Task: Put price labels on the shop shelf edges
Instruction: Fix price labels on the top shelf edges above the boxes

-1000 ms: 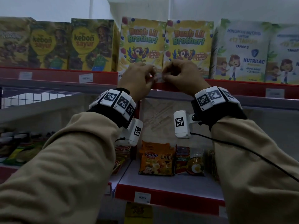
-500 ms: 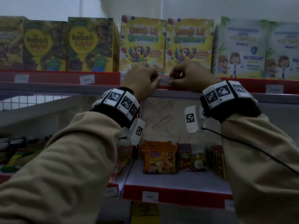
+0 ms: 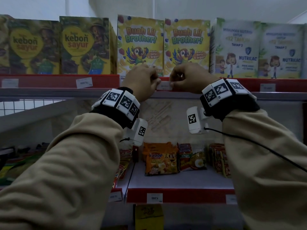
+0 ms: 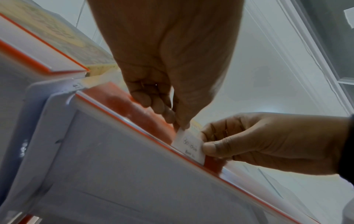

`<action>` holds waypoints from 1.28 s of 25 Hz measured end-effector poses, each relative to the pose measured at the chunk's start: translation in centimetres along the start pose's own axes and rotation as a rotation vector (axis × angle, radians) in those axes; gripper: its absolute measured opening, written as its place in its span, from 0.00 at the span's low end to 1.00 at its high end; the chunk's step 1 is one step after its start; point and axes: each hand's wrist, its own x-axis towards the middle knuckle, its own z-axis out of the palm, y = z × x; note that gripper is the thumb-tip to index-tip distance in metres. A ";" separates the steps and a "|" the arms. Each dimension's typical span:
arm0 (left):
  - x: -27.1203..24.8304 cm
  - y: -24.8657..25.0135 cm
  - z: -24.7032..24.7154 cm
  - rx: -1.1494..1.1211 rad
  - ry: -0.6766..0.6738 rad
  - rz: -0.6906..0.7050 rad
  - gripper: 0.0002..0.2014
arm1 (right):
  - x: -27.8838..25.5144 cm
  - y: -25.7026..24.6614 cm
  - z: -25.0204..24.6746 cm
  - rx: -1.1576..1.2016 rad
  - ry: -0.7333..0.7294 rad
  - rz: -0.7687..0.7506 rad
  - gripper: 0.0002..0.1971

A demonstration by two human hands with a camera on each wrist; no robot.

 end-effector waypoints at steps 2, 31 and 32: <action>0.0 0.0 0.0 -0.001 -0.003 -0.005 0.13 | 0.0 -0.1 0.0 -0.011 -0.001 0.007 0.07; -5.1 -4.5 -1.6 0.257 0.151 0.001 0.14 | 1.7 -4.0 6.1 0.100 0.399 -0.036 0.12; -5.3 -5.6 -2.2 0.271 0.145 -0.011 0.14 | 2.4 -5.1 6.5 0.124 0.400 -0.049 0.11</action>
